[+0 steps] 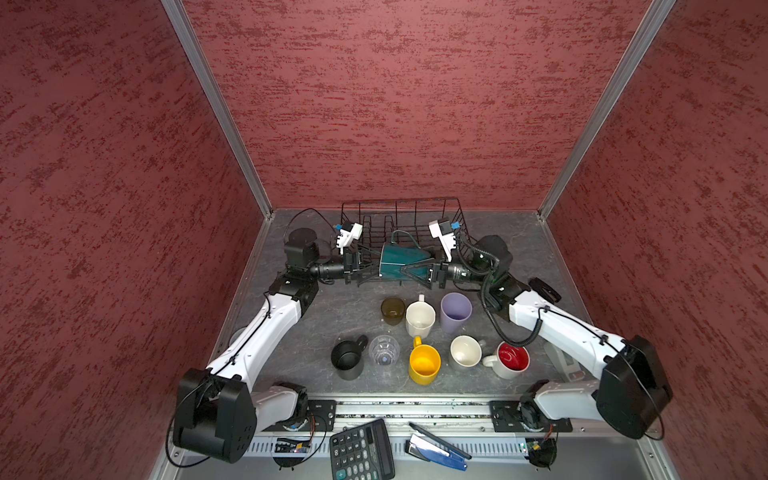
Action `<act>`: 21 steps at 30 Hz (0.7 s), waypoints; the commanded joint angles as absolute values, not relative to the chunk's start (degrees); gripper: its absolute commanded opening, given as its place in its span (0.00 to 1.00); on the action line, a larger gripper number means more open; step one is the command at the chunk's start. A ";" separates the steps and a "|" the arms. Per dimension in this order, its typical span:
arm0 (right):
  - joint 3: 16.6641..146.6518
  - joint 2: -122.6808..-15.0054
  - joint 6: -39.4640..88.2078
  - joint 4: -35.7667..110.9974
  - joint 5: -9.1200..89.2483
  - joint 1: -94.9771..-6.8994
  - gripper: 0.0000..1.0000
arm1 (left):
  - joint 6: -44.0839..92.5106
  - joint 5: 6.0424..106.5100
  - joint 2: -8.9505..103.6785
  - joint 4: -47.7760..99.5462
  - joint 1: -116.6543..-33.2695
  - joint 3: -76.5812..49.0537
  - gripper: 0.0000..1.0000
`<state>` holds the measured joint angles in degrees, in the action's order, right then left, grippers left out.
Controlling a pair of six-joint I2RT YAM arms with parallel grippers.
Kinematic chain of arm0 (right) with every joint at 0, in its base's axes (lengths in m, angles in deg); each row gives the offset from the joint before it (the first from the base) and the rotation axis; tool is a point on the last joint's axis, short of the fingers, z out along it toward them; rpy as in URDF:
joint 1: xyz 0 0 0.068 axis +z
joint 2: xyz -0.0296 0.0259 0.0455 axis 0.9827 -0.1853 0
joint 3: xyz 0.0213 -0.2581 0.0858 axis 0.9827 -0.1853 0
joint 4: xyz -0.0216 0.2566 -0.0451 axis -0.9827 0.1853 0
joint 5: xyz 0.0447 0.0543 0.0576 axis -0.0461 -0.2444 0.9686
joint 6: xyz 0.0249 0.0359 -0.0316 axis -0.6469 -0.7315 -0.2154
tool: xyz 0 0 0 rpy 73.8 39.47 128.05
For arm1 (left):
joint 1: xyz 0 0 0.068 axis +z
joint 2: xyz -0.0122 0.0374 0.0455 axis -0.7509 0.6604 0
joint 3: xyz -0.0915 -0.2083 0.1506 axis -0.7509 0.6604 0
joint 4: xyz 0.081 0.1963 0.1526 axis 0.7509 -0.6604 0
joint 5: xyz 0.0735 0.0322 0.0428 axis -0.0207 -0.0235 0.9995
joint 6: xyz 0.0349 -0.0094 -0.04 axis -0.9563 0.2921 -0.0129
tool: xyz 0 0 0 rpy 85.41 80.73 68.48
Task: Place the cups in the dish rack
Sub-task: 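Open the left gripper to release the mug to the right gripper, then lift the green mug over the rack with the right gripper while left withdraws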
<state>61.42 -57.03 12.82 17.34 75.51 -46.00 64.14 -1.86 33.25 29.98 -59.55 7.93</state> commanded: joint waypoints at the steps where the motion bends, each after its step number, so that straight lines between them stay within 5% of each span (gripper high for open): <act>1: 69.01 -52.90 20.25 30.79 65.69 -46.16 0.00 | 59.84 3.33 30.02 25.73 -56.01 9.30 0.94; 10: 84.94 -55.07 29.35 61.85 43.22 -48.18 0.00 | 49.13 19.92 19.34 10.15 -48.71 9.70 1.00; 21: 106.49 -72.21 35.56 82.34 31.69 -53.15 0.00 | 43.08 32.47 6.62 -0.03 -41.59 9.61 1.00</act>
<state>101.40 -69.33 32.20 77.38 37.61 -52.56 46.11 26.56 8.55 4.76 -42.96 9.68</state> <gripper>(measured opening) 0.816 0.996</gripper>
